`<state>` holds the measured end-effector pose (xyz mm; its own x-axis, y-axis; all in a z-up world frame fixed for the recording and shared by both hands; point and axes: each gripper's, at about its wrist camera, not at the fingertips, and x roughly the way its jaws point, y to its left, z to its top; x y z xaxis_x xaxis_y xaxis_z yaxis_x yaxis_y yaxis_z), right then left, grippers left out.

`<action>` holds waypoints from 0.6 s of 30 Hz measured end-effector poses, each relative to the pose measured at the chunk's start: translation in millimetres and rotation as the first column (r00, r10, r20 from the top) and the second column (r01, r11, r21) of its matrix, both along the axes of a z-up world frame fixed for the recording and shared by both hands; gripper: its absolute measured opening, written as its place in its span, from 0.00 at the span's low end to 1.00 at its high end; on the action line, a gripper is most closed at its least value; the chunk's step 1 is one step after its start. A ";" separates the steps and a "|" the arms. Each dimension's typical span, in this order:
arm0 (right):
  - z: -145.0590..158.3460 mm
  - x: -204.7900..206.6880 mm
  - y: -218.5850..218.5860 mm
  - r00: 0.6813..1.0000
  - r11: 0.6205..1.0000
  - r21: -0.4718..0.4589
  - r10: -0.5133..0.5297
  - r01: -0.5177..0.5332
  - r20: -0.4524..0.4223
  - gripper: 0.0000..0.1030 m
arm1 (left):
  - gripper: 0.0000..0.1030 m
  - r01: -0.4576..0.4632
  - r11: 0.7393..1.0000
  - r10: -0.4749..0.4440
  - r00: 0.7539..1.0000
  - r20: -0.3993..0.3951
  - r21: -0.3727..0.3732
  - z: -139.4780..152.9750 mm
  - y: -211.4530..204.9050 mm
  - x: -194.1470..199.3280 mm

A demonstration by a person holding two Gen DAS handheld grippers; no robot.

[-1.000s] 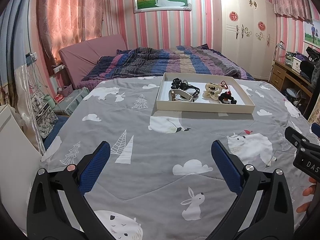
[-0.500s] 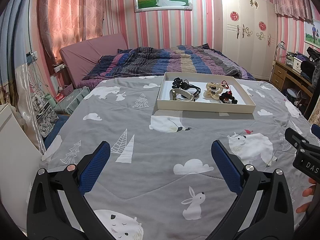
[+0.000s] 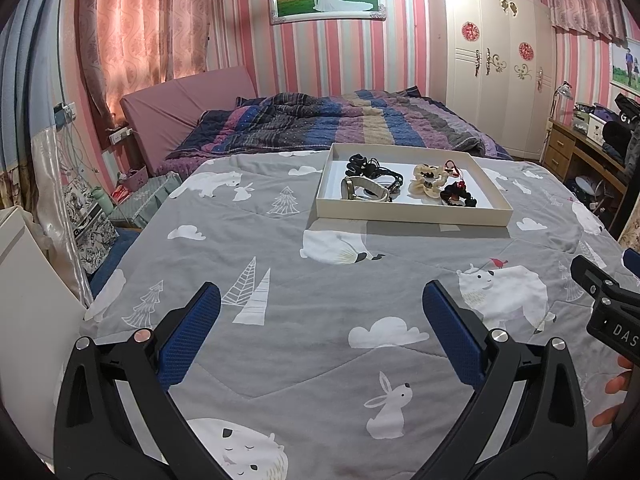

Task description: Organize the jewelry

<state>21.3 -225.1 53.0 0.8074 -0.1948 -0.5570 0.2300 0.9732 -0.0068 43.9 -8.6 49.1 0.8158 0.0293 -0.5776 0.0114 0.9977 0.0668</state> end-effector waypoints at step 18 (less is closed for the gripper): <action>0.3 -0.3 -0.4 1.000 1.000 0.000 0.001 -0.001 -0.002 0.98 | 0.97 -0.003 1.000 0.003 1.000 -0.003 -0.002 0.6 -0.1 -1.8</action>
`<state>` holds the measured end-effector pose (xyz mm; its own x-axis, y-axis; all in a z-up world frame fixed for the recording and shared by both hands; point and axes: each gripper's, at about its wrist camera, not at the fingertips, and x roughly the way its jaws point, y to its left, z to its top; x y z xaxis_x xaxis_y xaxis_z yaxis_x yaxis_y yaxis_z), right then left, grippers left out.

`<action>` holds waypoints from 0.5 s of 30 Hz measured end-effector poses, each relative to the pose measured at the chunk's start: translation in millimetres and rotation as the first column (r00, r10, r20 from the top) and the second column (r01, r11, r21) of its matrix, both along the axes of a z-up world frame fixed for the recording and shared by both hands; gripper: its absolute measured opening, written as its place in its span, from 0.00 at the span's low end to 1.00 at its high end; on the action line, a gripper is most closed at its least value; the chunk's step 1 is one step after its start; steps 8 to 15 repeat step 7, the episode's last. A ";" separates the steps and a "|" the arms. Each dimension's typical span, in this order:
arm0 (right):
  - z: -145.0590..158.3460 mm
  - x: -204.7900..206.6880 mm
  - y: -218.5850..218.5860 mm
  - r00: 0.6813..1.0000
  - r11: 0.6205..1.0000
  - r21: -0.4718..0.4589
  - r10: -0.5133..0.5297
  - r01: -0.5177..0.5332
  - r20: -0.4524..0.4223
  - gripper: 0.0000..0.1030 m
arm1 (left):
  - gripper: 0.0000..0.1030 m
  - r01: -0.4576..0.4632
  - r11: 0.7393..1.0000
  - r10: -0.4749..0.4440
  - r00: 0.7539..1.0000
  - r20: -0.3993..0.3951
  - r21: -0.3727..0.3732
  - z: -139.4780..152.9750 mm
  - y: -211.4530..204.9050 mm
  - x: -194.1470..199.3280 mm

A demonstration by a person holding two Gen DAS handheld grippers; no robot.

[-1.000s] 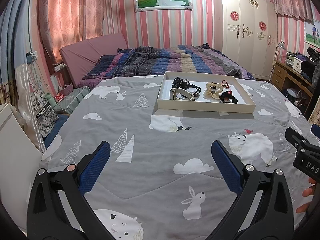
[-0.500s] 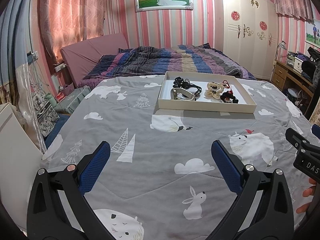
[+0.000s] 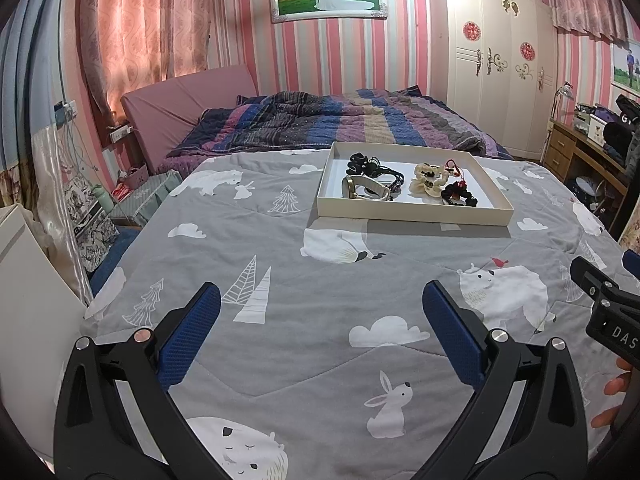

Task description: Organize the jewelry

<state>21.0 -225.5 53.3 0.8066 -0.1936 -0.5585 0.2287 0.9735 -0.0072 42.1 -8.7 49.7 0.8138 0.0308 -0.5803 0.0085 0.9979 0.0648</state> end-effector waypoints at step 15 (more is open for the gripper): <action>-2.4 -0.3 3.1 1.000 1.000 -0.003 0.005 -0.005 -0.002 0.98 | 0.97 -0.005 1.000 0.005 1.000 -0.008 0.002 -0.3 -0.9 -0.9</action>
